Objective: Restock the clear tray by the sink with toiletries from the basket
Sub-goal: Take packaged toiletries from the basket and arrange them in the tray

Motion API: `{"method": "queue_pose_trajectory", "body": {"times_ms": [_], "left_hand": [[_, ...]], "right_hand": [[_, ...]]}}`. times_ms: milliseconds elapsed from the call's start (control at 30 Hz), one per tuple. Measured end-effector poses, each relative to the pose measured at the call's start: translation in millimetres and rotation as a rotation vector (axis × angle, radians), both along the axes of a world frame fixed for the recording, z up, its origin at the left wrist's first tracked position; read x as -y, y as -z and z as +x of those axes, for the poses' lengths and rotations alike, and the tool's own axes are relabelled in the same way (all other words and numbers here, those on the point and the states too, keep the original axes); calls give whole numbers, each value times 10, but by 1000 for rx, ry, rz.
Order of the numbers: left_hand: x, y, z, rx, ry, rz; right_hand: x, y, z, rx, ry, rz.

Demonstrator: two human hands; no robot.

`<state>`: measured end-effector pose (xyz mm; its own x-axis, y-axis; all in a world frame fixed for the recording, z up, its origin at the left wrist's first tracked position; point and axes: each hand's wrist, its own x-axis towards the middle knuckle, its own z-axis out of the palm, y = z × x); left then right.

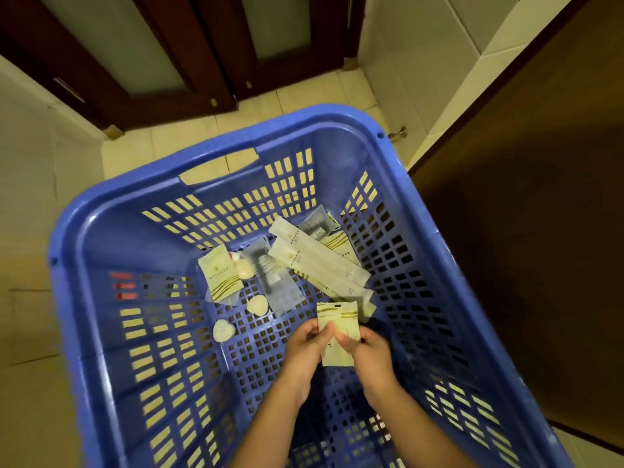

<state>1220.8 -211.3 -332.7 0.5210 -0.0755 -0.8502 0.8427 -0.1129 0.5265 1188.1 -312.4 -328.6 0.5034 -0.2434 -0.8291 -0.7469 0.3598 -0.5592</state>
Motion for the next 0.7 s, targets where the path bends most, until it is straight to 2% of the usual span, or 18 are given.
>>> {"method": "queue_pose_trajectory", "body": {"times_ms": [233,400,567,700], "left_hand": [[-243,-757,85,109,-37,-7],[-477,-1236,-9,177,25,8],[-649,-1608,-160,185,117,59],[-789,-1792,-216,157,63,113]], "right_hand": [[-91,-618,108,120,-173,76],[-126,-1057,92,172,-274,123],[-88,-1478,-14,226,-400,86],[112,-1778,-52,246,-465,-16]]}}
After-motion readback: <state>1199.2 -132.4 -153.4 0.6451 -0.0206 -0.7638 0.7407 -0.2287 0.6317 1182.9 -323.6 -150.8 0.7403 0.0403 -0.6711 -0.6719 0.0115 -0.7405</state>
